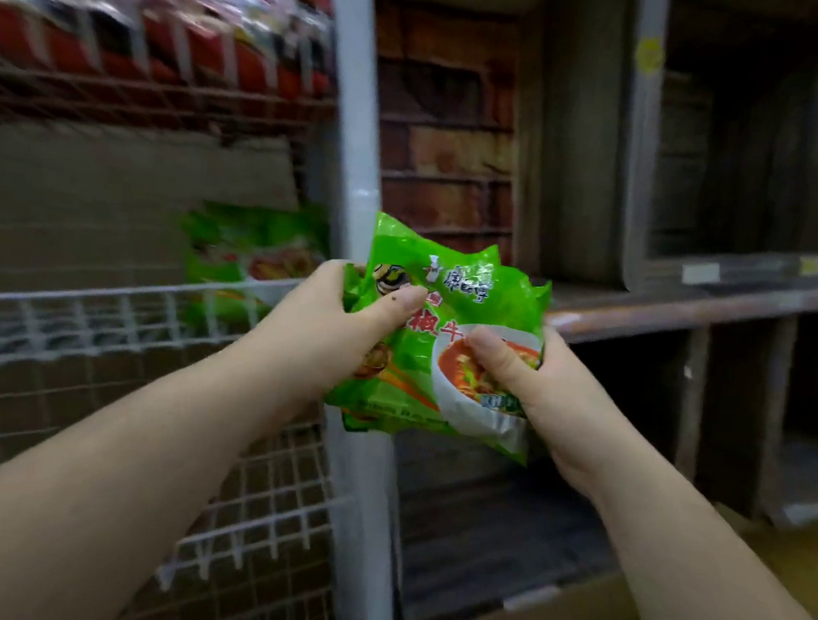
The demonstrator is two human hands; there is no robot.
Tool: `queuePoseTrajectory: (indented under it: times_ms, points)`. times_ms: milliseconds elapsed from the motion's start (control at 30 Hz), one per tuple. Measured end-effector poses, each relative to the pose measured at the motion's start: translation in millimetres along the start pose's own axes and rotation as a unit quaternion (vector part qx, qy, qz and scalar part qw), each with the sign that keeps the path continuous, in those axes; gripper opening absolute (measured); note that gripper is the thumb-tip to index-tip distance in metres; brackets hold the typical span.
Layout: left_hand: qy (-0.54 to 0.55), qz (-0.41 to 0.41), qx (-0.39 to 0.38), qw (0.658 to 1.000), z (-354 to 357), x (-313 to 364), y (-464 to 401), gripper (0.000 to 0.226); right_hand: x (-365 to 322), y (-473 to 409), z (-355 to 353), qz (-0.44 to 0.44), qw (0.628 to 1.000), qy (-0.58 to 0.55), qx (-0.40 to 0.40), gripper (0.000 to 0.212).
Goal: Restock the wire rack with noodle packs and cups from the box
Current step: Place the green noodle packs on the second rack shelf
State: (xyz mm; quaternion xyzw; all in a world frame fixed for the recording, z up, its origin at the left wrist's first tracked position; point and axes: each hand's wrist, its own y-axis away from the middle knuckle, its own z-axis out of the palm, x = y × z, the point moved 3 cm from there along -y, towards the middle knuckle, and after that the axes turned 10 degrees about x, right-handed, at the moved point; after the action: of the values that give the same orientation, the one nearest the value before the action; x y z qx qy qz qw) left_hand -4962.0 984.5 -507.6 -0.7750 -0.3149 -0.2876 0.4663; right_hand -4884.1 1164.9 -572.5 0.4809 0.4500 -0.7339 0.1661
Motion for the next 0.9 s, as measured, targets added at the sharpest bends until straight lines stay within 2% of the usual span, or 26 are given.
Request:
queuePoseTrajectory:
  times_ms: [100, 167, 300, 367, 467, 533, 600, 667, 733, 800, 900]
  points:
    - [-0.176, 0.070, 0.081, 0.979, -67, 11, -8, 0.051, -46, -12, 59, -0.070, 0.997, 0.014, -0.002, 0.063]
    - [-0.201, 0.089, 0.103, 0.970, -102, 12, -12, 0.047, -71, -19, 94, -0.108, 0.994, 0.027, -0.013, 0.064]
    - [-0.167, 0.058, 0.144, 0.974, -169, 3, -25, 0.058, -98, -36, 161, -0.133, 0.987, 0.052, -0.069, 0.060]
    - [-0.126, 0.012, 0.170, 0.977, -201, -9, -35, 0.073, -106, -48, 197, -0.129, 0.985, 0.085, -0.084, 0.063]
    - [-0.063, -0.072, 0.230, 0.968, -241, -30, -52, 0.103, -107, -67, 245, -0.102, 0.981, 0.107, -0.123, 0.059]
    - [-0.033, -0.103, 0.272, 0.956, -260, -40, -62, 0.108, -99, -75, 275, -0.060, 0.985, 0.096, -0.131, 0.053]
    - [-0.028, -0.123, 0.294, 0.948, -270, -49, -68, 0.099, -85, -82, 300, -0.032, 0.987, 0.117, -0.109, 0.069]
    - [-0.029, -0.142, 0.301, 0.943, -273, -67, -73, 0.078, -66, -91, 320, 0.012, 0.984, 0.153, -0.092, 0.090]
    - [-0.011, -0.171, 0.285, 0.943, -275, -89, -72, 0.062, -57, -85, 335, 0.046, 0.969, 0.217, -0.103, 0.091]
    - [0.001, -0.211, 0.246, 0.946, -276, -108, -70, 0.052, -47, -79, 343, 0.059, 0.938, 0.307, -0.152, 0.091]
    - [-0.044, -0.258, 0.148, 0.954, -277, -118, -75, 0.033, -46, -78, 344, 0.056, 0.875, 0.427, -0.222, 0.092]
